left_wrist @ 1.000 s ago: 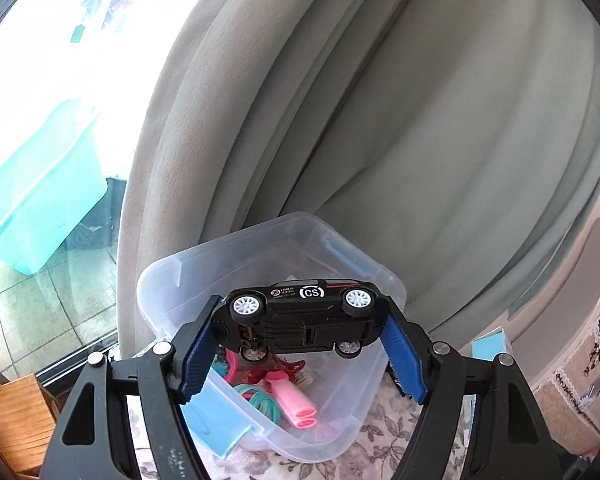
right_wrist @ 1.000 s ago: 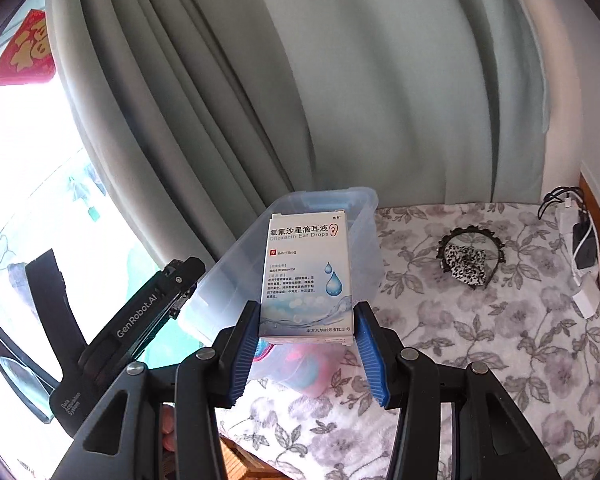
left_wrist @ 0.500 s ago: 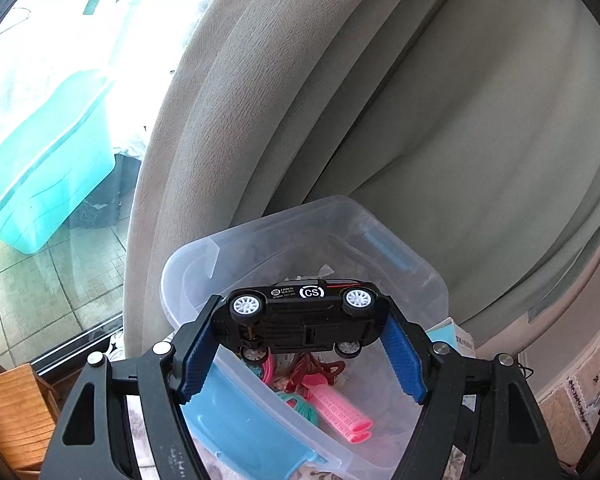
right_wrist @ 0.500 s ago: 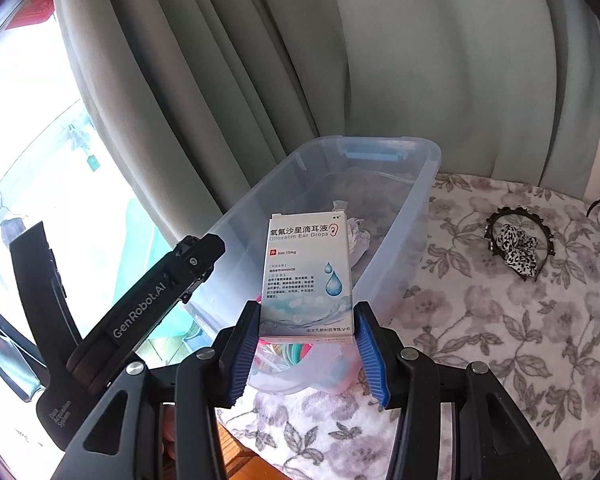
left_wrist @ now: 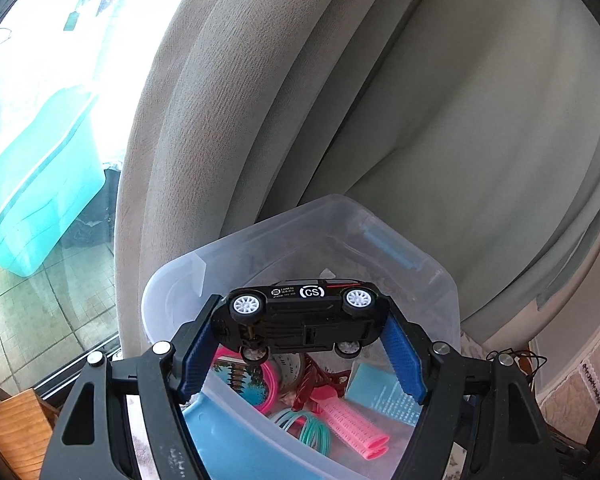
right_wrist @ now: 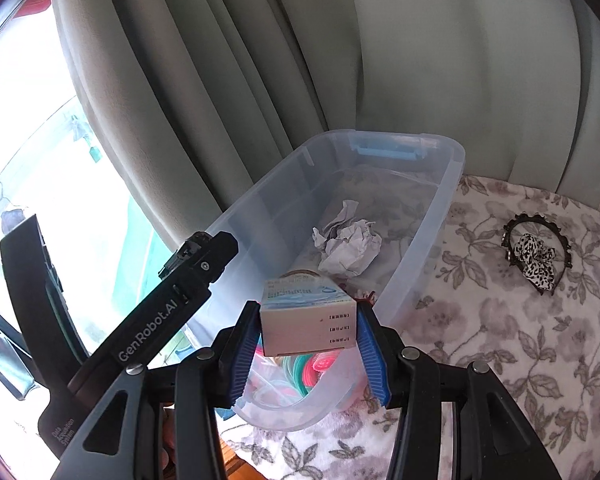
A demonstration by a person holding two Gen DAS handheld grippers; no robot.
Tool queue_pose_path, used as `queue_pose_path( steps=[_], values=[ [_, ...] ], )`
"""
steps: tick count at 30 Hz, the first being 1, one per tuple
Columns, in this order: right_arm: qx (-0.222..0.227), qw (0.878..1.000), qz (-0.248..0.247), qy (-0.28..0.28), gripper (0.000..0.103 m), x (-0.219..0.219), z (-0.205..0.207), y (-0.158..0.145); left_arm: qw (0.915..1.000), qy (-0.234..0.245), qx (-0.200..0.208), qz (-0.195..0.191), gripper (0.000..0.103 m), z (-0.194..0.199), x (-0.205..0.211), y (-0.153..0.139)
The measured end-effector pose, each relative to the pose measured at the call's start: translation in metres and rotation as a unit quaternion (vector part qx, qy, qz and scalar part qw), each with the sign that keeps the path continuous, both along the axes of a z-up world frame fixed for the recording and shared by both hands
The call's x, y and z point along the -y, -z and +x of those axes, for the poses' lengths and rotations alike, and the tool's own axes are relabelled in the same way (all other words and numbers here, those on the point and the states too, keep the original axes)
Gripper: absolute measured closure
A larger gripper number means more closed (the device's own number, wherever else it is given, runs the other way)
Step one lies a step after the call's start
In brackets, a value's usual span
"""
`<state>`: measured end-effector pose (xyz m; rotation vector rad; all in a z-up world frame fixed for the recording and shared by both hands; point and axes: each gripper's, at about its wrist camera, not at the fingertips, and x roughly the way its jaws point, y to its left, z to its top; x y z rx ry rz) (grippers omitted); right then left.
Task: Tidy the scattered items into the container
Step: 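Open the right tool to drop the ear-drops box while the left tool holds the car over the box, then release the toy car into the box with the left tool while the right tool withdraws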
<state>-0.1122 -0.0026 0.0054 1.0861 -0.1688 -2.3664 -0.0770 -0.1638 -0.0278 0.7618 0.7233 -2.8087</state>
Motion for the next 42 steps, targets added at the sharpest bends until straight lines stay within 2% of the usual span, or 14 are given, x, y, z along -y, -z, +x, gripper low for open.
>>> queue_pose_path(
  steps=[5, 11, 16, 22, 33, 42],
  values=[
    [-0.005, 1.0, 0.0, -0.009, 0.051, -0.001, -0.002, 0.0, 1.0, 0.0, 0.001, -0.005, 0.026, 0.002, -0.007, 0.003],
    [-0.002, 1.0, -0.004, -0.013, 0.044, -0.004, -0.001, -0.001, 1.0, 0.005, 0.008, -0.002, 0.025, 0.007, -0.012, 0.003],
    [0.003, 1.0, -0.01, -0.008, 0.044, -0.012, 0.003, -0.003, 0.9997, 0.007, 0.02, 0.009, 0.025, -0.013, -0.002, 0.004],
    [-0.009, 0.999, -0.031, 0.015, 0.044, -0.039, 0.015, -0.016, 0.9993, 0.006, 0.036, 0.001, 0.025, -0.002, -0.003, -0.02],
    [-0.034, 0.99, -0.096, 0.095, 0.044, -0.125, 0.046, -0.041, 0.9969, 0.054, 0.007, -0.056, 0.025, 0.029, -0.065, -0.072],
    [-0.051, 0.975, -0.134, 0.169, 0.044, -0.203, 0.069, -0.044, 0.9855, 0.131, 0.008, -0.107, 0.025, 0.037, -0.137, -0.083]
  ],
)
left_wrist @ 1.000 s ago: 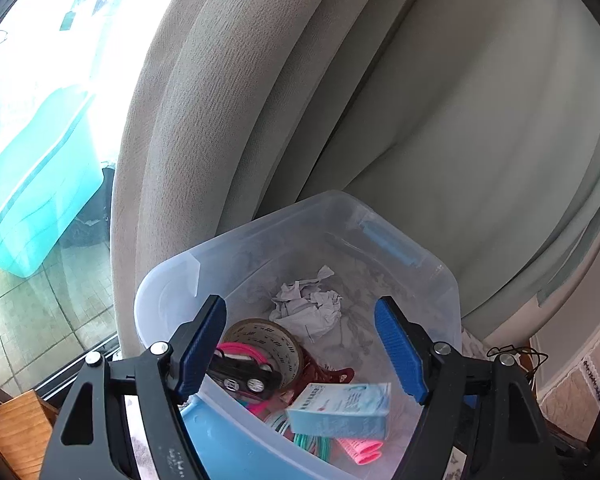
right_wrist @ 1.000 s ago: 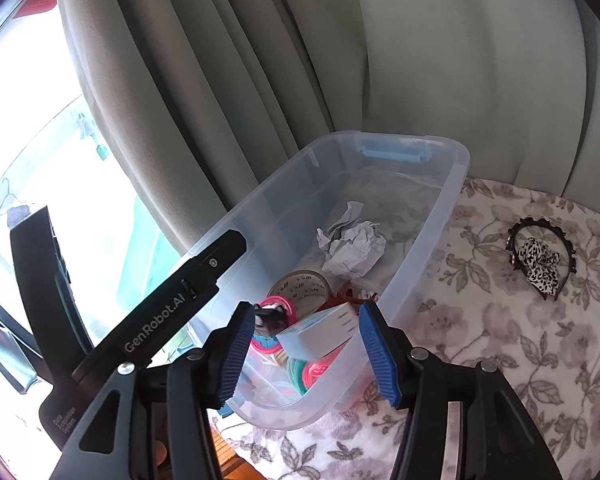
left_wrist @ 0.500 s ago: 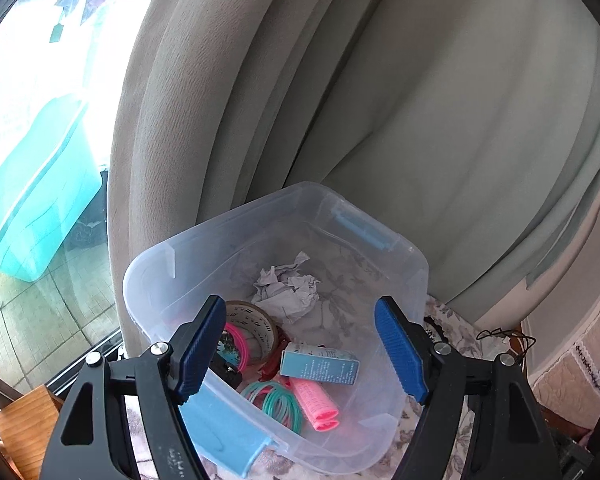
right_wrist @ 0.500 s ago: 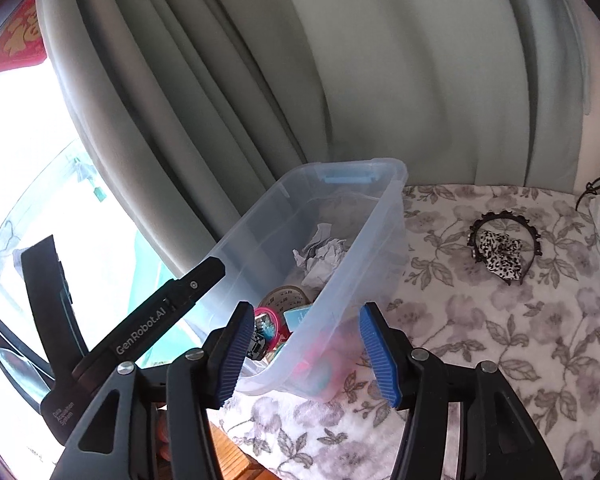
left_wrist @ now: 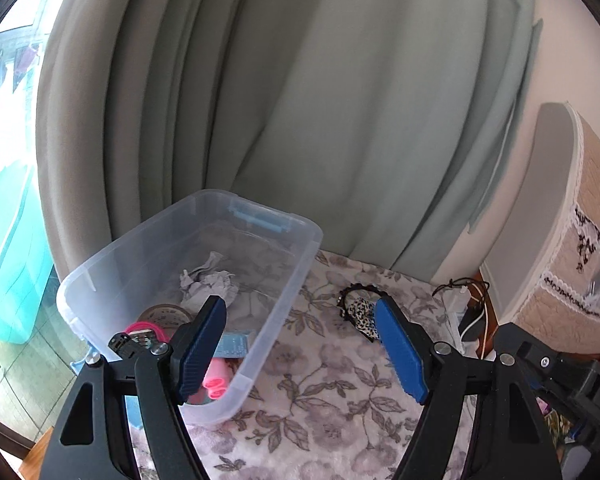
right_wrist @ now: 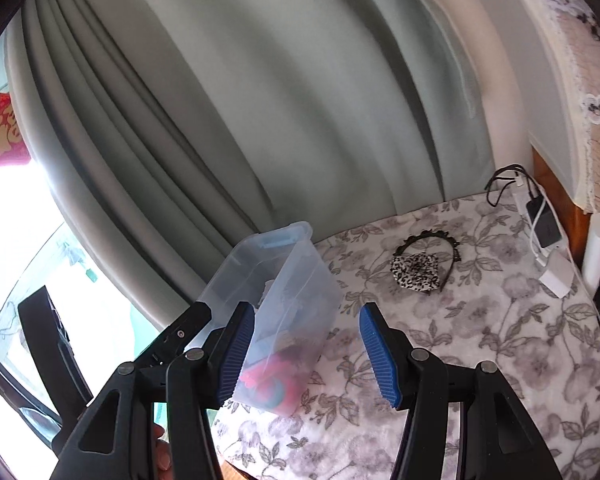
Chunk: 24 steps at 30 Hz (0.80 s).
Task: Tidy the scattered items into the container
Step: 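Release the toy car into the box with the left tool while the right tool withdraws, then move both open tools toward the black headband with leopard scrunchie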
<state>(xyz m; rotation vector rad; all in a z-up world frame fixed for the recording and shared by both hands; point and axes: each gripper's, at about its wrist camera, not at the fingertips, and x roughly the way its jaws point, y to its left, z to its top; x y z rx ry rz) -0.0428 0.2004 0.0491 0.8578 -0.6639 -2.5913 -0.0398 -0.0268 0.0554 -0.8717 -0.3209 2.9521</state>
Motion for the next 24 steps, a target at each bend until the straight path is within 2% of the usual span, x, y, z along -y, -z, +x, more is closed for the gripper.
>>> queue_pose_path(
  steps=[6, 11, 18, 24],
  values=[
    [0.022, 0.998, -0.02, 0.052, 0.044, -0.043, 0.002, 0.02, 0.9985, 0.033, 0.03, -0.031, 0.025, -0.008, -0.036, 0.016],
    [0.05, 0.996, -0.037, 0.069, 0.044, -0.064, -0.008, 0.046, 0.9958, 0.042, 0.065, -0.048, 0.025, -0.032, -0.054, 0.048],
    [0.102, 0.992, -0.03, 0.063, 0.044, -0.07, -0.035, 0.098, 0.9922, 0.044, 0.102, -0.056, 0.025, -0.058, -0.066, 0.091],
    [0.124, 0.991, -0.019, 0.05, 0.044, -0.068, -0.056, 0.129, 0.9884, 0.054, 0.125, -0.067, 0.025, -0.079, -0.076, 0.129]
  ],
)
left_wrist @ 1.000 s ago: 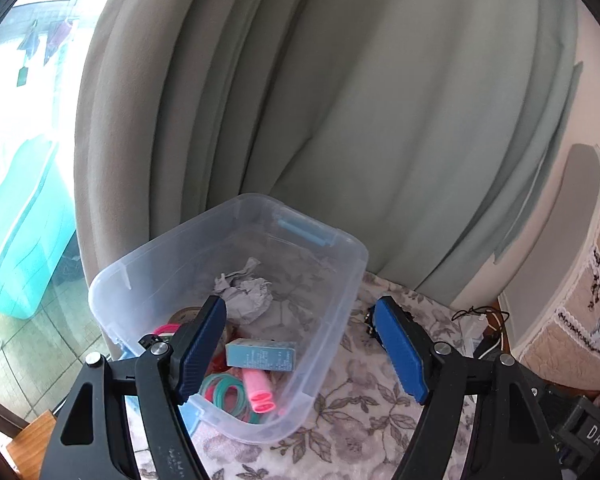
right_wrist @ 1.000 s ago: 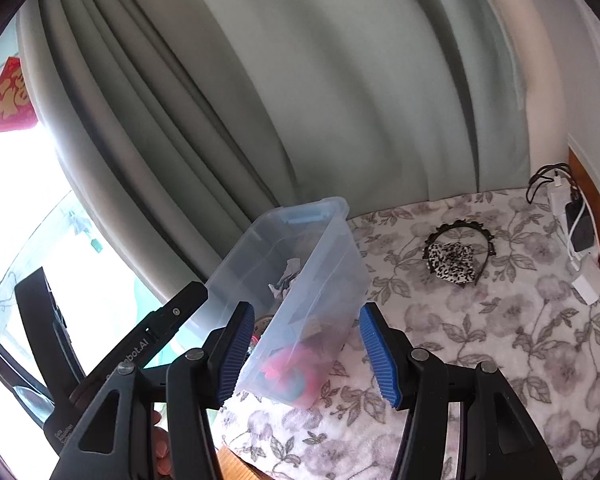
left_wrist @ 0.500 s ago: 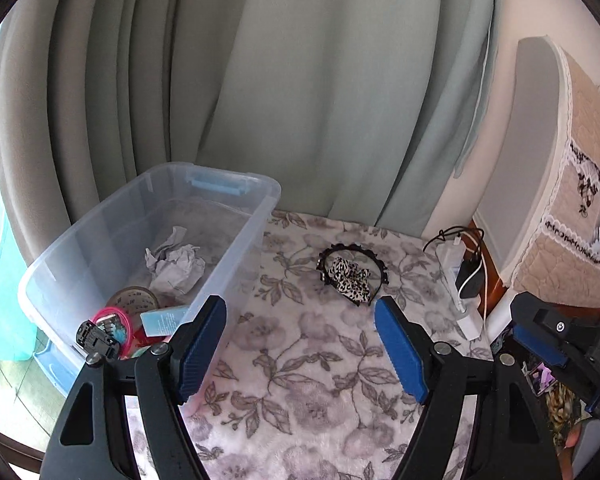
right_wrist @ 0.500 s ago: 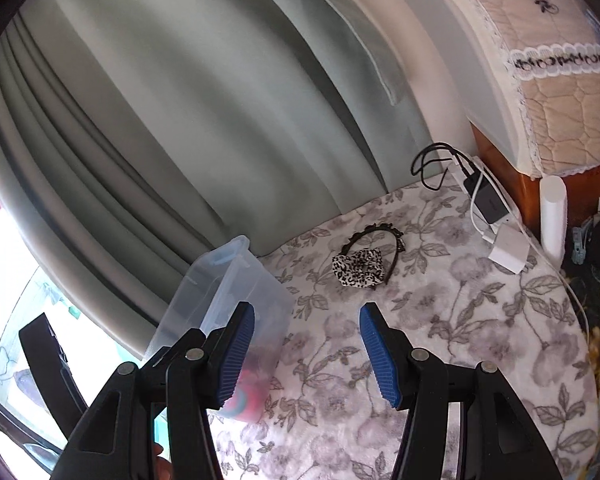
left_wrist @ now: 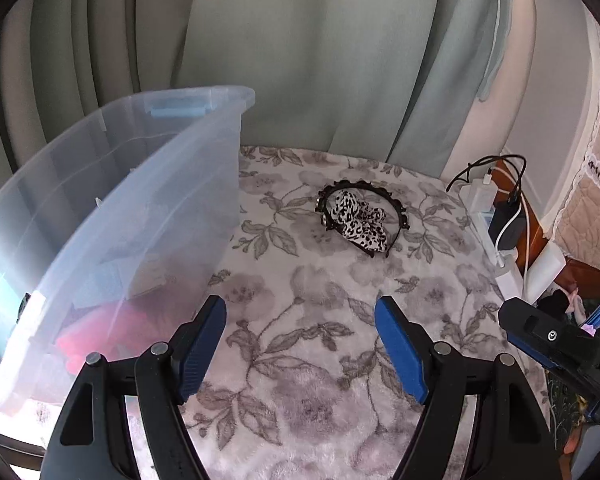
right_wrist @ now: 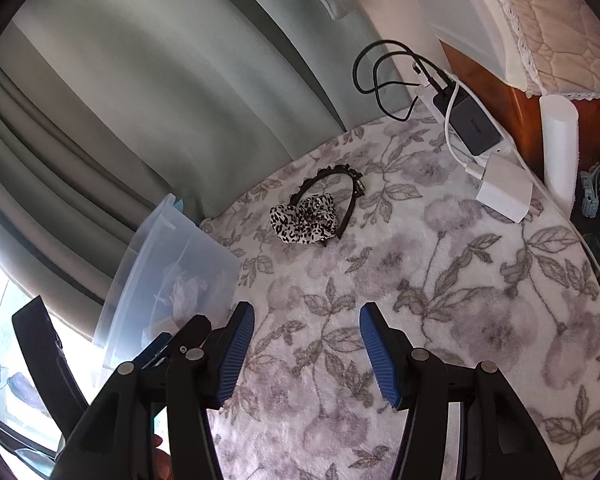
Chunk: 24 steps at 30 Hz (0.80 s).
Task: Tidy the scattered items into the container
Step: 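Move both open tools toward the black headband with leopard scrunchie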
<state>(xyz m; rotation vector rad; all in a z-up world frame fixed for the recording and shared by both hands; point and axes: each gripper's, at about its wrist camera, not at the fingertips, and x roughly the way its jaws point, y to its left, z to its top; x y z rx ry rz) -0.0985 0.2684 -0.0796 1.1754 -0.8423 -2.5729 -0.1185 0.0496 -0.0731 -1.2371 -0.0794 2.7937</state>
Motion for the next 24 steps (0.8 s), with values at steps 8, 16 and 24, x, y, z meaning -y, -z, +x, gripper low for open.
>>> queue_pose_path(
  steps=[8, 16, 24],
  values=[
    [0.024, 0.999, 0.016, -0.019, 0.044, 0.012, -0.035, 0.027, 0.9996, -0.003, 0.028, -0.008, 0.025, -0.027, 0.005, 0.038],
    [0.03, 0.998, 0.048, -0.035, 0.044, 0.028, -0.084, 0.037, 0.9987, -0.006, 0.05, -0.005, 0.025, -0.047, 0.01, 0.063],
    [0.031, 0.994, 0.08, -0.066, 0.044, 0.046, -0.125, 0.049, 0.9987, -0.004, 0.047, -0.017, 0.025, -0.063, 0.009, 0.074]
  ],
)
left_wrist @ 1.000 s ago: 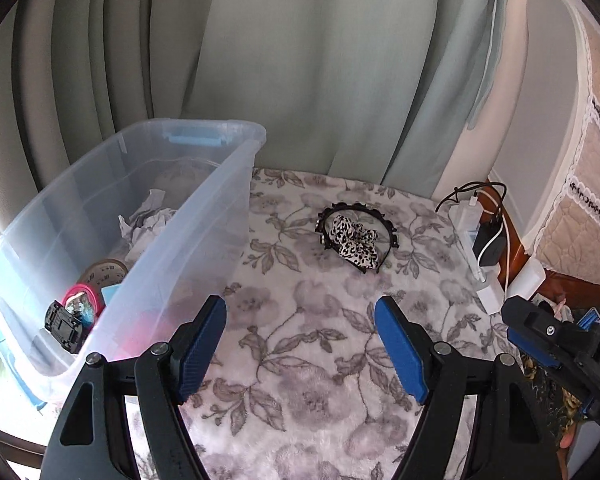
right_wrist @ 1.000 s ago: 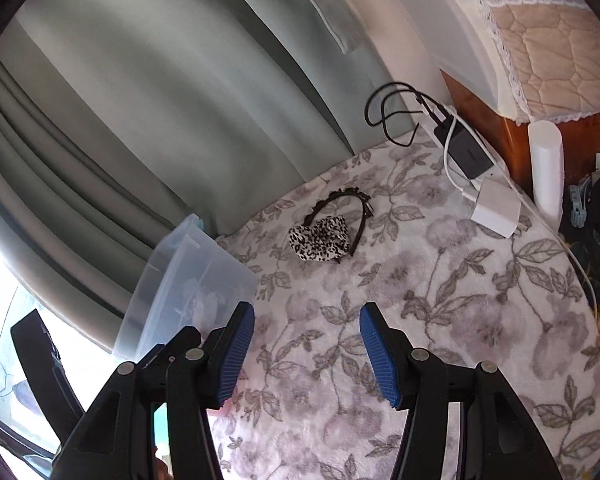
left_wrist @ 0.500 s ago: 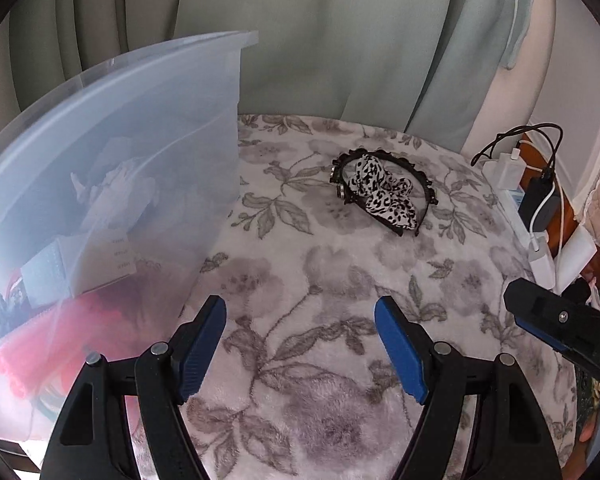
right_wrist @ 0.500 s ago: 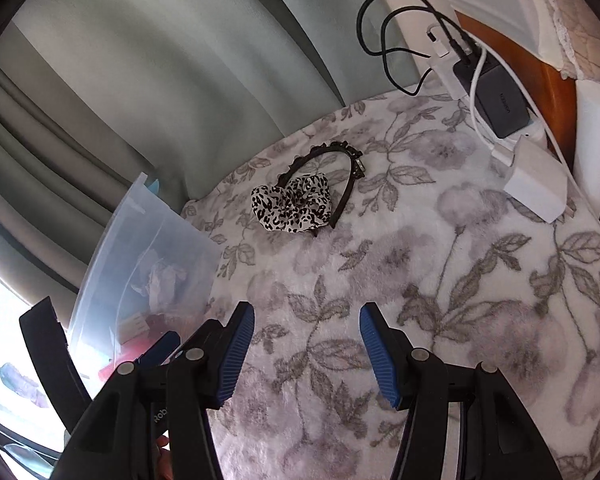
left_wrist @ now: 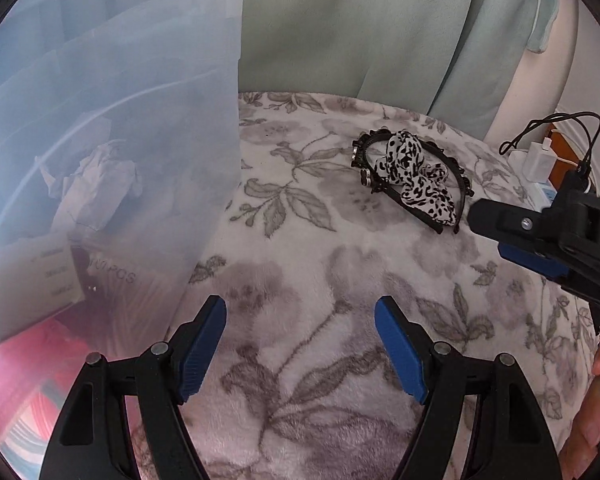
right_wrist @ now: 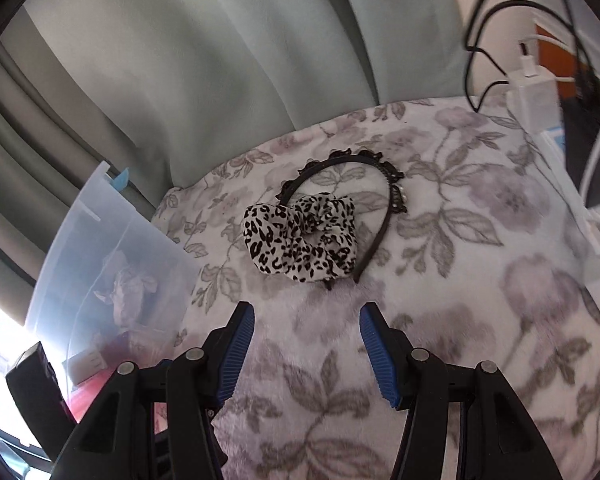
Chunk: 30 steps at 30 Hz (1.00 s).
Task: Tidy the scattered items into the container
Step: 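Move both open tools toward the black headband with leopard scrunchie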
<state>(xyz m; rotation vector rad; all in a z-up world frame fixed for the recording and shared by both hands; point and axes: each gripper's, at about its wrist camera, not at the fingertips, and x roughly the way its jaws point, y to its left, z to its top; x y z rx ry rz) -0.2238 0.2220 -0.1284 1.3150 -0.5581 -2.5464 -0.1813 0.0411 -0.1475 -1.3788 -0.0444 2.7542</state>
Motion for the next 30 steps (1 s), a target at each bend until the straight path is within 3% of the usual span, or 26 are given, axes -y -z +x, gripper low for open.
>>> queue_pose_path(
  steps=[11, 12, 13, 16, 18, 23, 30],
  values=[
    [-0.013, 0.998, 0.056, -0.038, 0.045, 0.035, -0.051, 0.007, 0.9999, 0.01, 0.005, 0.002, 0.025, -0.011, -0.002, 0.009],
    [-0.013, 0.997, 0.062, -0.034, 0.051, 0.036, -0.052, 0.009, 0.9999, 0.01, 0.006, 0.002, 0.025, -0.012, -0.003, 0.009],
    [-0.013, 0.997, 0.065, -0.029, 0.066, 0.036, -0.052, 0.011, 0.9999, 0.011, 0.007, 0.002, 0.025, -0.012, -0.003, 0.01],
    [-0.011, 0.998, 0.052, -0.014, 0.085, 0.028, -0.047, 0.013, 0.9999, 0.008, 0.008, 0.002, 0.025, -0.014, -0.004, 0.01],
    [-0.014, 0.999, 0.034, -0.002, 0.09, 0.017, -0.04, 0.011, 0.9999, 0.007, 0.008, 0.002, 0.025, -0.016, -0.004, 0.01],
    [-0.033, 0.999, -0.009, 0.03, 0.092, -0.012, -0.007, 0.006, 0.9999, -0.005, 0.004, 0.015, 0.026, -0.029, -0.006, 0.004],
    [-0.03, 0.996, -0.03, 0.083, 0.092, -0.058, 0.031, 0.002, 0.9996, -0.002, -0.012, 0.027, 0.026, -0.065, -0.024, -0.011]
  ],
)
